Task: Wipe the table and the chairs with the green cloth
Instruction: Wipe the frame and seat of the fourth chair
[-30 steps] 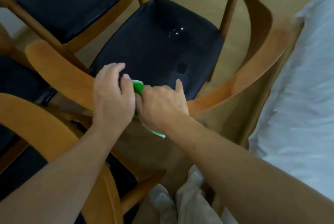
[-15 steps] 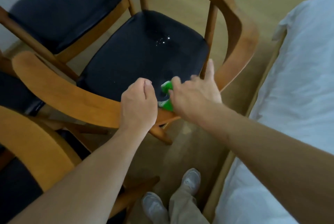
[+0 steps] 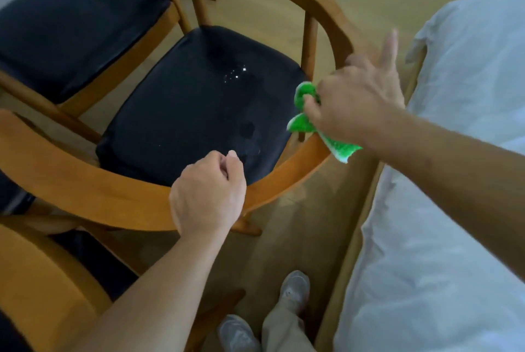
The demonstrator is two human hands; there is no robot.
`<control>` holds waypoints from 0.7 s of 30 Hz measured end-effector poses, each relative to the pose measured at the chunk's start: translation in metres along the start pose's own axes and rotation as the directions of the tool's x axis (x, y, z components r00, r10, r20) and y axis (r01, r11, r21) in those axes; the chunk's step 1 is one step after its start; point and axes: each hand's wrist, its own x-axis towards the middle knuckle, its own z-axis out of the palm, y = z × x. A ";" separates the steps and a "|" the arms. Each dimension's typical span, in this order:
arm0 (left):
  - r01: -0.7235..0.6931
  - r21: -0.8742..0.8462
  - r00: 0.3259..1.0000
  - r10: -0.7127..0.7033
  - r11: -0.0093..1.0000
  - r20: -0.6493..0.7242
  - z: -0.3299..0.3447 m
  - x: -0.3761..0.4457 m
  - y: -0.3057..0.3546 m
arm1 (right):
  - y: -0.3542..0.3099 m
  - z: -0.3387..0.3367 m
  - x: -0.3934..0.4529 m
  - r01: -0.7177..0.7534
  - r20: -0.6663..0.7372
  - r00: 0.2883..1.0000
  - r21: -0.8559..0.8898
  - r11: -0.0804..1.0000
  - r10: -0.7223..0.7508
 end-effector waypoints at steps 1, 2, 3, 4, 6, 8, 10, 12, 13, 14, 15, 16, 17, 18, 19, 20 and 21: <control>-0.004 0.038 1.000 0.003 0.999 0.022 0.001 0.000 0.000 | 0.007 -0.002 0.009 -0.058 0.048 0.997 0.008 0.998 0.058; -0.005 0.072 0.999 0.002 0.997 0.043 0.002 0.000 0.000 | 0.008 -0.003 0.016 -0.088 0.098 0.991 0.003 0.996 0.088; -0.003 0.099 0.998 -0.003 0.995 0.063 0.002 0.001 0.000 | 0.005 -0.003 0.020 -0.097 0.137 0.986 -0.020 0.995 0.099; 0.000 0.120 0.997 -0.010 0.993 0.080 0.001 0.001 0.001 | -0.004 -0.003 0.019 -0.078 0.171 0.982 -0.044 0.996 0.084; 0.007 0.148 0.994 -0.023 0.989 0.103 0.001 0.002 0.003 | -0.027 0.000 0.008 0.043 0.246 0.969 -0.060 0.997 -0.027; 0.009 0.163 0.993 -0.027 0.987 0.113 0.001 0.003 0.004 | -0.054 0.004 -0.004 0.173 0.315 0.934 0.004 0.985 -0.165; 0.001 0.174 0.993 -0.021 0.985 0.114 0.001 0.005 0.004 | -0.082 0.005 -0.012 0.235 0.408 0.875 0.116 0.965 -0.262; -0.005 0.165 0.995 -0.012 0.986 0.103 0.001 0.005 0.003 | -0.101 0.005 -0.014 0.235 0.488 0.811 0.230 0.944 -0.321; -0.007 0.166 0.995 -0.010 0.986 0.096 0.000 0.005 0.003 | -0.105 0.004 -0.012 0.213 0.503 0.799 0.276 0.937 -0.329; -0.008 0.168 0.996 -0.008 0.986 0.092 0.000 0.005 0.003 | -0.105 0.004 -0.009 0.191 0.518 0.791 0.297 0.936 -0.326; -0.012 0.166 0.996 -0.004 0.986 0.092 0.000 0.005 0.004 | -0.101 0.004 -0.006 0.183 0.529 0.787 0.289 0.940 -0.316; -0.014 0.159 0.996 -0.001 0.987 0.094 0.001 0.005 0.003 | -0.092 0.004 -0.002 0.188 0.533 0.790 0.260 0.947 -0.303; -0.008 0.151 0.995 -0.007 0.988 0.098 0.000 0.004 0.003 | -0.080 0.003 0.004 0.200 0.517 0.807 0.214 0.956 -0.285; 0.002 0.143 0.994 -0.017 0.990 0.104 0.000 0.004 0.002 | -0.065 0.002 0.011 0.198 0.484 0.838 0.158 0.967 -0.251; 0.010 0.136 0.994 -0.025 0.991 0.109 0.000 0.004 0.002 | -0.048 0.001 0.020 0.173 0.452 0.870 0.096 0.980 -0.198; 0.014 0.131 0.993 -0.029 0.991 0.112 0.000 0.004 0.003 | -0.029 0.000 0.029 0.121 0.422 0.898 0.034 0.992 -0.124; 0.015 0.131 0.993 -0.030 0.991 0.113 -0.001 0.003 0.004 | -0.011 -0.002 0.037 0.060 0.386 0.921 -0.014 0.998 -0.050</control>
